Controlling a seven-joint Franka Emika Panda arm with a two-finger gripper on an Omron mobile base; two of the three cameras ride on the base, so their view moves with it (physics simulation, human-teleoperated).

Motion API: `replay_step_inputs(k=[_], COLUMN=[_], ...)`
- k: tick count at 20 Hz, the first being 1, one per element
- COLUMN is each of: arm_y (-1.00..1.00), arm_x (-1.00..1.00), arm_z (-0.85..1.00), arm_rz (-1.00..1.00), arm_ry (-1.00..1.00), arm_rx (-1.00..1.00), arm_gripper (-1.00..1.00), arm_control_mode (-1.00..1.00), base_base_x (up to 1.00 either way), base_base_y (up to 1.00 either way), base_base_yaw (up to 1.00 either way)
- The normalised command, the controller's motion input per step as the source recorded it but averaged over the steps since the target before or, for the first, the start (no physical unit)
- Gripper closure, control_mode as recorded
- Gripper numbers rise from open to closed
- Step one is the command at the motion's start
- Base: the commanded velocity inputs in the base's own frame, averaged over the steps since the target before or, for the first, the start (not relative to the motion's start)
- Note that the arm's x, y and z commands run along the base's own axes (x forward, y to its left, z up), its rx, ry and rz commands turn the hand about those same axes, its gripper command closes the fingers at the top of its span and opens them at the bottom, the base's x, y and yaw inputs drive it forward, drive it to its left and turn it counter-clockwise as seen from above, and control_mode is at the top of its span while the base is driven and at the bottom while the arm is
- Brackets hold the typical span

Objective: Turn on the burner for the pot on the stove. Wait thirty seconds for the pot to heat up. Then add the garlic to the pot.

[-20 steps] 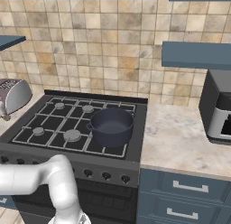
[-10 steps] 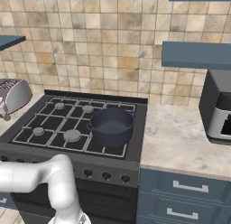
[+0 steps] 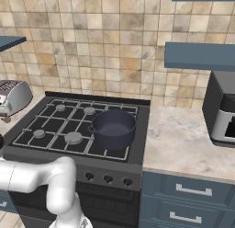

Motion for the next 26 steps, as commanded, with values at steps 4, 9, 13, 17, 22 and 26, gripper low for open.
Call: replay_step_inputs(k=[4,9,13,17,22,26], arm_y=[0.03,0.05,0.18,0.24,0.20,0.06], arm_x=[0.40,0.25,0.19,0.18,0.23,0.19], arm_z=[-0.25,-0.36,-0.35,-0.30,-0.35,-0.28], arm_rz=[0.00,0.00,0.00,0.00,0.00,0.00], arm_ry=[0.00,0.00,0.00,0.00,0.00,-0.02], arm_rx=[-0.01,0.00,0.00,0.00,0.00,0.00], arm_gripper=[-1.00,-1.00,-1.00,-1.00,-1.00,-1.00], arm_control_mode=[-1.00,-1.00,-1.00,-1.00,-1.00,-1.00], base_base_x=[0.00,0.00,0.00,0.00,0.00,0.00], base_base_y=[0.00,0.00,0.00,0.00,0.00,0.00], base_base_yaw=[0.00,0.00,0.00,0.00,0.00,0.00])
